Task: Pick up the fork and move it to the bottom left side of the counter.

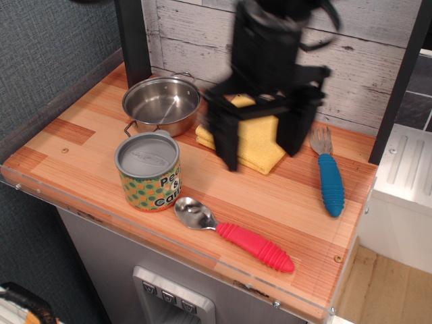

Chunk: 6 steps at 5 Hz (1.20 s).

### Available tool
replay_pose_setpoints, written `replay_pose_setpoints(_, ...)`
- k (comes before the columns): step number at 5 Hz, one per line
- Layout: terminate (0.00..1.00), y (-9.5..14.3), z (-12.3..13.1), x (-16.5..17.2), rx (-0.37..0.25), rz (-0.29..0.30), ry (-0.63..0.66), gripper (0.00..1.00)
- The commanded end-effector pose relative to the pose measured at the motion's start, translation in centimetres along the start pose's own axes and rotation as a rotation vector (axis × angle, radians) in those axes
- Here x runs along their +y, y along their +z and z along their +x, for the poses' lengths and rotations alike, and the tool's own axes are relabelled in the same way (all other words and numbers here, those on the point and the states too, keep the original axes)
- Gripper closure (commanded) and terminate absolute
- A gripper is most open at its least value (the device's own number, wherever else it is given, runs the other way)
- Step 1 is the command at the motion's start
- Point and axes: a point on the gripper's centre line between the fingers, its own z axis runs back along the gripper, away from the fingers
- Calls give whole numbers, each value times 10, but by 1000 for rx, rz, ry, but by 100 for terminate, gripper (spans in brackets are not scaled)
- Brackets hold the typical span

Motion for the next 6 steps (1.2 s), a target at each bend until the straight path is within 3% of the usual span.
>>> replay_pose_setpoints(1, 0, -10, 16, -70, -88, -82, -169, 0)
replay_pose_setpoints(4, 0, -50, 36, -118, -95, -57, -280, 0)
replay_pose_setpoints(6, 0, -71, 37, -136, -58, -63, -311, 0)
